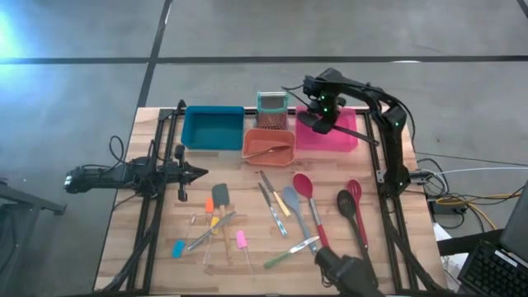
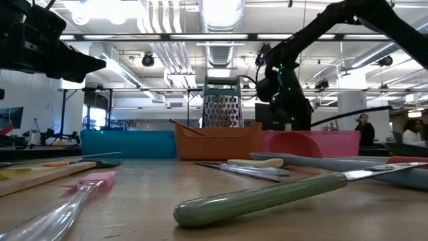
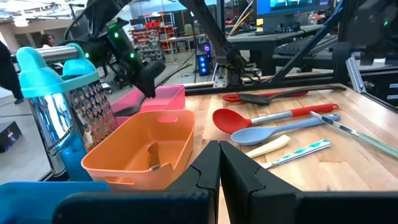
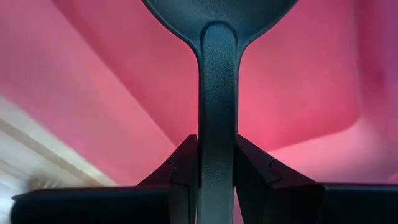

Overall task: Pick & Place Kitchen Items
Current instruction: Put the black ladle scoop into the pink bin

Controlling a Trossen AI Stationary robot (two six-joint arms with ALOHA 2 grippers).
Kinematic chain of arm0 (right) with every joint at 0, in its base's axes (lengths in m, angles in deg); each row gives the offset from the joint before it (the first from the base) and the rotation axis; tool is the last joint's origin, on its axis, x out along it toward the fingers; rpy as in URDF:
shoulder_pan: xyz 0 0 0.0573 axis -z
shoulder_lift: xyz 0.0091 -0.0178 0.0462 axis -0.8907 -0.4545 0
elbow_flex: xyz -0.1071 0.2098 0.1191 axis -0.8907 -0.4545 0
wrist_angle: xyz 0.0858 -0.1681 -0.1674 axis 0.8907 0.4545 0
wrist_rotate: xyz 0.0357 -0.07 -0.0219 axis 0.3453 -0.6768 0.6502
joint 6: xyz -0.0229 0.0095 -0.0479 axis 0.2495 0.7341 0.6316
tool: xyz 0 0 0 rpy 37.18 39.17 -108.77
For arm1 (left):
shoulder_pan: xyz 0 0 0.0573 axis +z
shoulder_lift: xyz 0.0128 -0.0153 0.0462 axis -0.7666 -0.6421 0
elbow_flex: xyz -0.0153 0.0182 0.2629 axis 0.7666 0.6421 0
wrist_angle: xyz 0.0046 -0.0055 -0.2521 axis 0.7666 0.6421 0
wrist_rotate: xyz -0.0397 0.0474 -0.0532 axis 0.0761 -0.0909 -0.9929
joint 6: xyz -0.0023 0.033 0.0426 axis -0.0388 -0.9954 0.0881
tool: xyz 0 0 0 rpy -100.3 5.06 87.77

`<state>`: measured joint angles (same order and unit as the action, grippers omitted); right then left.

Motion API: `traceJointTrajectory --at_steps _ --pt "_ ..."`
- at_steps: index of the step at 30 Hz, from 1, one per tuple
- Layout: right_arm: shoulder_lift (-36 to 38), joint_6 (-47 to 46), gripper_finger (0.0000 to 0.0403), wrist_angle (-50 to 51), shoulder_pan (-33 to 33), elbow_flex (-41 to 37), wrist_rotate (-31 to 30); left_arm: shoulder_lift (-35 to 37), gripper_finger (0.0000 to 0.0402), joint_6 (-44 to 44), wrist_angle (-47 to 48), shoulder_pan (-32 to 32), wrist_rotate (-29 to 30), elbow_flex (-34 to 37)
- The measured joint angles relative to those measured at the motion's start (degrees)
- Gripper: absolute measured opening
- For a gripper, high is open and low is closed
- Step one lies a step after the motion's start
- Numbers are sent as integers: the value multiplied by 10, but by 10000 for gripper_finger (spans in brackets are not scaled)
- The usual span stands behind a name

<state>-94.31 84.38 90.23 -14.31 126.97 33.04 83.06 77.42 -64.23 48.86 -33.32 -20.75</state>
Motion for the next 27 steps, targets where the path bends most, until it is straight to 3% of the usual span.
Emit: traceJointTrajectory --at_steps 23,27 --pt "-11 -15 62 -74 23 -67 42 0 14 0 0 0 0 0" --pt "-10 -42 97 -82 23 -67 42 0 14 0 0 0 0 0"
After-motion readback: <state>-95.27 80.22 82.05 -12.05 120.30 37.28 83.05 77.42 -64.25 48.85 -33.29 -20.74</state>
